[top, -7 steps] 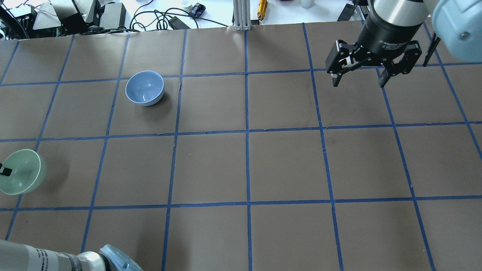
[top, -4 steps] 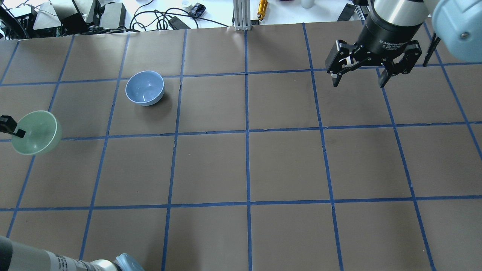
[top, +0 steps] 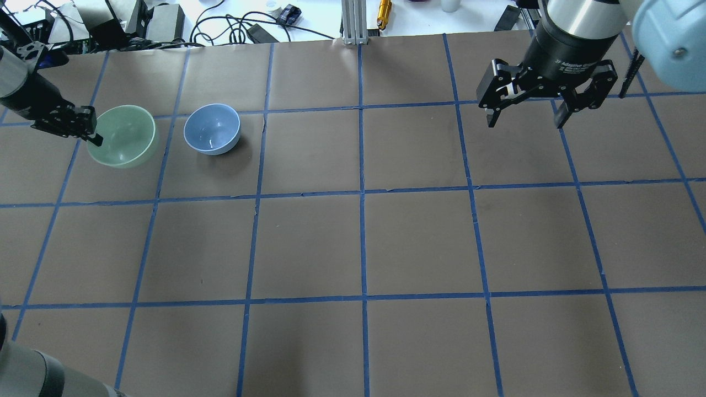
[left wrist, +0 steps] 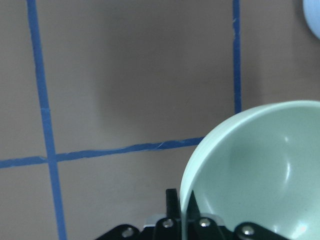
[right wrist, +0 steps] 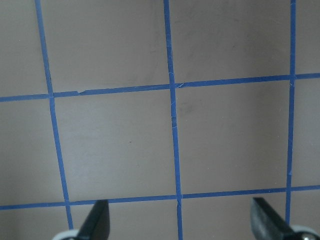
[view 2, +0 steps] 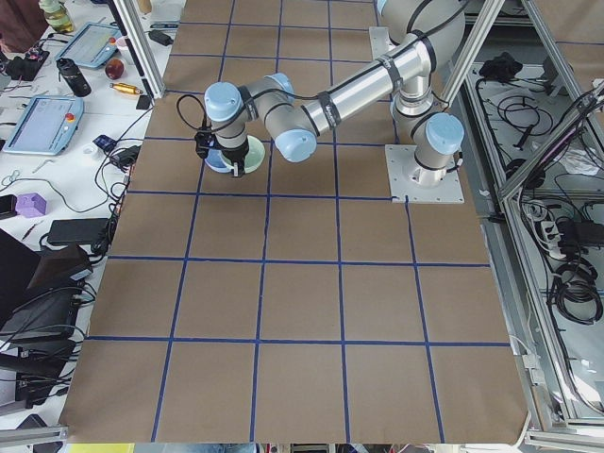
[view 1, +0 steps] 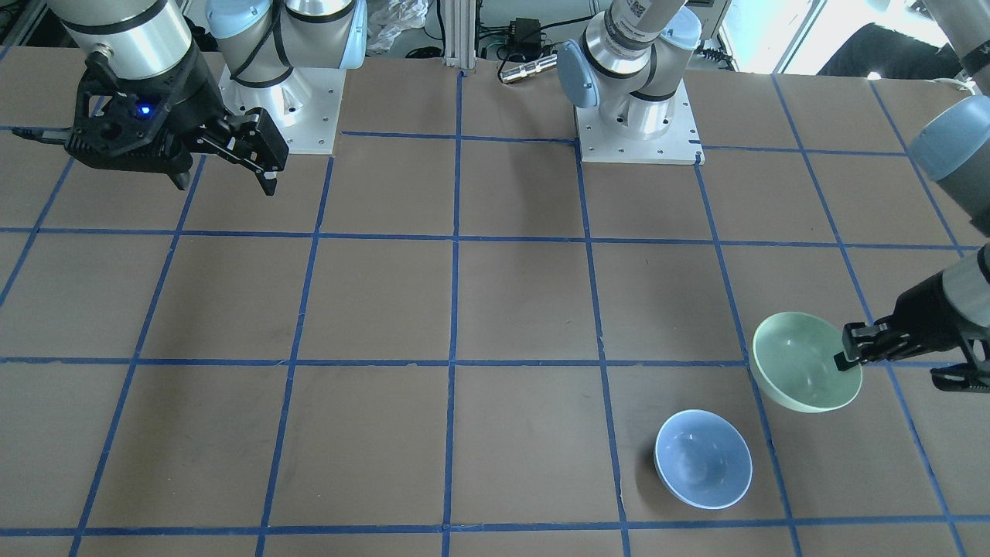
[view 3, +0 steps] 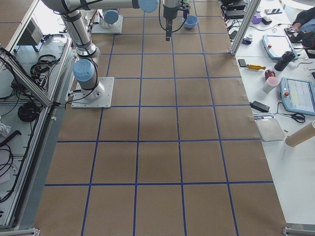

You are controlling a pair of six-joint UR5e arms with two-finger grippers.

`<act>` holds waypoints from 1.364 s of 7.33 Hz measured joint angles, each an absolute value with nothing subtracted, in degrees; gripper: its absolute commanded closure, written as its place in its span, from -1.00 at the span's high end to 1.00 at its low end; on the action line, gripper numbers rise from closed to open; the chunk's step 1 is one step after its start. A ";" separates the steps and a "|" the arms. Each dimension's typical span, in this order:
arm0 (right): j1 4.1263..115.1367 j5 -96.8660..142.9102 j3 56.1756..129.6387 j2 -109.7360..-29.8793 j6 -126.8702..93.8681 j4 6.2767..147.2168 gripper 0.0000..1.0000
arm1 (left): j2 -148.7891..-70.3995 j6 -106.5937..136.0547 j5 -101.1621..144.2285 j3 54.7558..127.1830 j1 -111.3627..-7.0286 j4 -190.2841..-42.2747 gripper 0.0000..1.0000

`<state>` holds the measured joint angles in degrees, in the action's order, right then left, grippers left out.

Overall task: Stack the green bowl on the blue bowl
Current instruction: 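Lift the green bowl with the left gripper and carry it over the blue bowl, then lower the green bowl into the blue bowl and open the left gripper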

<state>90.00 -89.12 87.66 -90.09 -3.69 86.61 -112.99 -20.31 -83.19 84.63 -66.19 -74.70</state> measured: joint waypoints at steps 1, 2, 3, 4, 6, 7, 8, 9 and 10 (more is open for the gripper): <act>90.00 -89.12 87.66 -90.09 -3.69 86.60 1.00 | -115.52 -15.24 -83.42 82.82 -68.93 -73.72 -1.00; 90.00 -89.12 87.66 -90.09 -3.69 86.58 1.00 | -117.75 -11.60 -83.62 81.15 -70.92 -73.19 -1.00; 90.00 -89.12 87.65 -90.09 -3.69 86.58 1.00 | -119.51 -9.45 -84.10 79.83 -72.20 -72.87 -1.00; 90.00 -89.12 87.64 -90.09 -3.69 86.58 1.00 | -121.03 -8.50 -85.00 78.80 -72.99 -72.53 -1.00; 90.00 -89.12 87.63 -90.09 -3.69 86.61 1.00 | -123.61 -7.61 -86.05 77.36 -74.04 -71.89 -1.00; 90.00 -89.12 87.63 -90.09 -3.69 86.60 1.00 | -124.40 -6.88 -86.17 77.16 -74.39 -71.63 -1.00; 90.00 -89.12 87.63 -90.09 -3.69 86.58 1.00 | -124.71 -6.21 -86.22 77.24 -74.87 -71.50 -0.83; 90.00 -89.12 87.63 -90.09 -3.69 86.57 1.00 | -124.75 -6.05 -86.29 77.53 -75.24 -71.43 0.07; 90.00 -89.12 87.63 -90.09 -3.69 86.57 1.00 | -124.76 -6.17 -86.33 77.91 -75.41 -71.39 0.58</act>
